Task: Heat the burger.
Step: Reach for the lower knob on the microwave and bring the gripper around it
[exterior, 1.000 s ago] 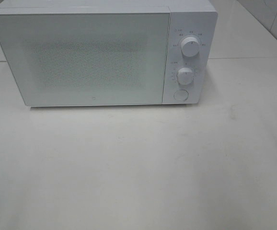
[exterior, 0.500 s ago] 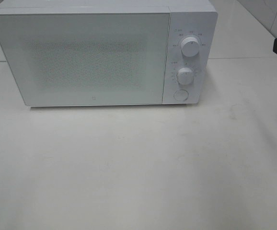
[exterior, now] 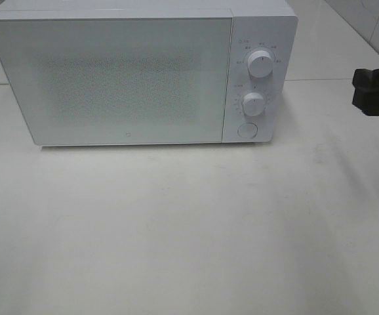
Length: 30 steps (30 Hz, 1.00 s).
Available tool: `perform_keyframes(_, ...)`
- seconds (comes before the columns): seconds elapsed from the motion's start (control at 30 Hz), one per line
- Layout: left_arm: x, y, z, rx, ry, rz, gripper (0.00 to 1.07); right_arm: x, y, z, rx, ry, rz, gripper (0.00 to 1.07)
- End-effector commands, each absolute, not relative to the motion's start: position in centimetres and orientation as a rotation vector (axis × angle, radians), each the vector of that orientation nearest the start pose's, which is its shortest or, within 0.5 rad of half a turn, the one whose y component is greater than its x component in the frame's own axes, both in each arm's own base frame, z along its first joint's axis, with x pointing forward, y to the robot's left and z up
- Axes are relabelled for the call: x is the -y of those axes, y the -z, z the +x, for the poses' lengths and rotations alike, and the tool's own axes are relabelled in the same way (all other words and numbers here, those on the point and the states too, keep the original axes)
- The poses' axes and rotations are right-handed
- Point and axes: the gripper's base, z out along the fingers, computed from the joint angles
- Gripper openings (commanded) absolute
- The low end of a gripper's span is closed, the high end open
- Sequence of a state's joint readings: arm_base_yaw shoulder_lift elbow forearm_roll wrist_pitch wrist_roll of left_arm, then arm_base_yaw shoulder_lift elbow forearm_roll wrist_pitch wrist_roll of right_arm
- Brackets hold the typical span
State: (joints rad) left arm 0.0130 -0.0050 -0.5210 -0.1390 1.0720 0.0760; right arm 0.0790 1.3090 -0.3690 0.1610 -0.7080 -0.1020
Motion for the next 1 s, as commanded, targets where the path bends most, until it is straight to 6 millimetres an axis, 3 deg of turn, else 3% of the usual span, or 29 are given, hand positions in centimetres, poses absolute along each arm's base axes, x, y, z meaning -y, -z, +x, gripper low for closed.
perform_keyframes(0.03, 1.2, -28.2, -1.2, -2.005, 0.119, 0.07, 0.88, -1.3, -21.6, 23.6, -1.674, 0.052, 0.016, 0.76)
perform_keyframes(0.3, 1.2, -28.2, -1.2, -2.005, 0.119, 0.07, 0.88, -5.1, -19.3, 23.9, -1.664, 0.08, 0.021, 0.76)
perform_keyframes(0.67, 1.2, -28.2, -1.2, -2.005, 0.119, 0.07, 0.88, -9.2, -18.0, 22.9, -1.632, 0.111, -0.003, 0.76)
perform_keyframes(1.0, 1.2, -28.2, -1.2, -2.005, 0.119, 0.07, 0.88, -12.1, -17.1, 23.3, -1.659, 0.107, -0.025, 0.76)
